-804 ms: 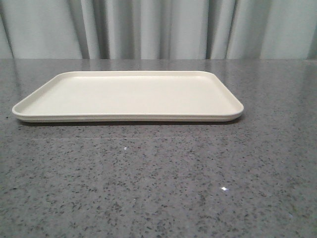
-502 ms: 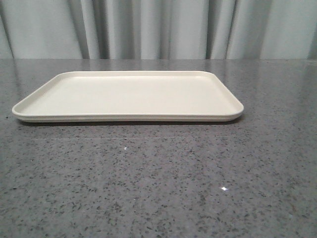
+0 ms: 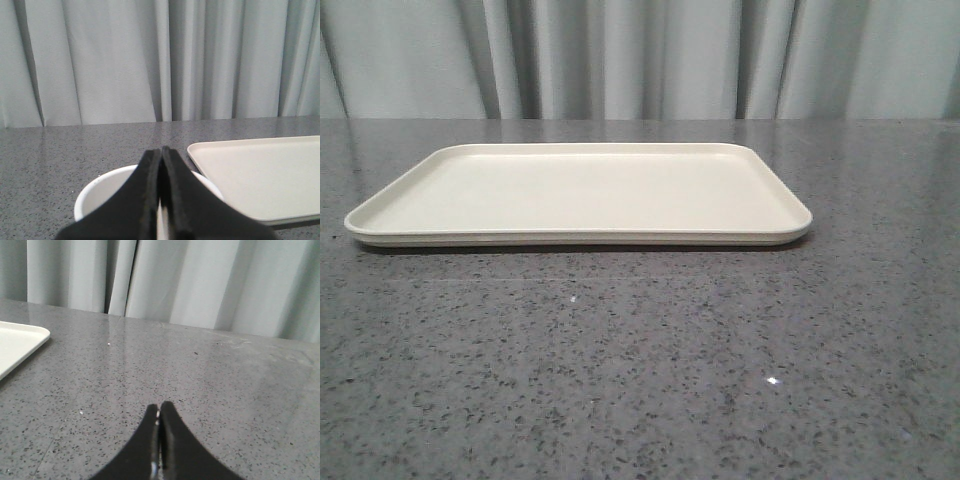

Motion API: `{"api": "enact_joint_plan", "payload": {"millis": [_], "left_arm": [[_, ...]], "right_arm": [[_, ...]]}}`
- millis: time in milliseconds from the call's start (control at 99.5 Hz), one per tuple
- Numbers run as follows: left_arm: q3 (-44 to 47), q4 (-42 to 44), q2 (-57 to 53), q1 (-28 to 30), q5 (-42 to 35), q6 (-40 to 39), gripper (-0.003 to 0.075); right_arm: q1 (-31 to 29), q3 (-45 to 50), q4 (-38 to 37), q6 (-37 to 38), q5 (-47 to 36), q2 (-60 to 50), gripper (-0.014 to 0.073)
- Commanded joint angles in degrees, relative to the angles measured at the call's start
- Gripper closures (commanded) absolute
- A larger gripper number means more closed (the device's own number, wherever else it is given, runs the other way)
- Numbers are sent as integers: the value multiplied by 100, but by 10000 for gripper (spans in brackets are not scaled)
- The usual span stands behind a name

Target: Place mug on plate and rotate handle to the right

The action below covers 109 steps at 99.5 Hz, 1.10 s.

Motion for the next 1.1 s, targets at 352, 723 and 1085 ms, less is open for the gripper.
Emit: {"api": "enact_joint_plan", "payload": {"millis": [352,723,1085], "left_arm": [[48,-11,-161,0,-451,-26,740],[48,-11,-161,0,-461,-26,740],[48,-11,-161,0,-587,-26,740]], "right_arm": [[2,-2,-52,-4,-472,-110,705],[2,-2,-52,-4,-472,-110,705],[2,-2,-52,-4,-505,-110,705]]}}
